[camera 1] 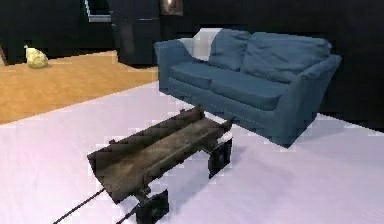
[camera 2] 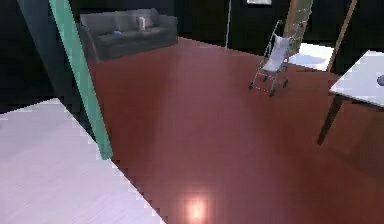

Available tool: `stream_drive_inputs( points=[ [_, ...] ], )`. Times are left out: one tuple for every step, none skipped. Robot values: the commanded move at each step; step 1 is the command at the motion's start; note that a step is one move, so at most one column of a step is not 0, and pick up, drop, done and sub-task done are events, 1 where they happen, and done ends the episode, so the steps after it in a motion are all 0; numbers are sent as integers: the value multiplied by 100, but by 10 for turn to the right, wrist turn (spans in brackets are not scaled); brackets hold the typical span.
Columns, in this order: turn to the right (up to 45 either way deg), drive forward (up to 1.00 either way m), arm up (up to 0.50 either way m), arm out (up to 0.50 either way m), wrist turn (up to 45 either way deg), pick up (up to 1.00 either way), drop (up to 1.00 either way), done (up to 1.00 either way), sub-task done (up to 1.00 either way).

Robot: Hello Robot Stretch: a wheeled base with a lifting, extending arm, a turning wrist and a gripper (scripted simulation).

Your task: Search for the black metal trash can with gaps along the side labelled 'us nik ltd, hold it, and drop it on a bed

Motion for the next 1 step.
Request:
stream_drive_inputs(
  points=[
    [450, 0, 0, 0, 0, 0, 0, 0, 0]
  ],
)
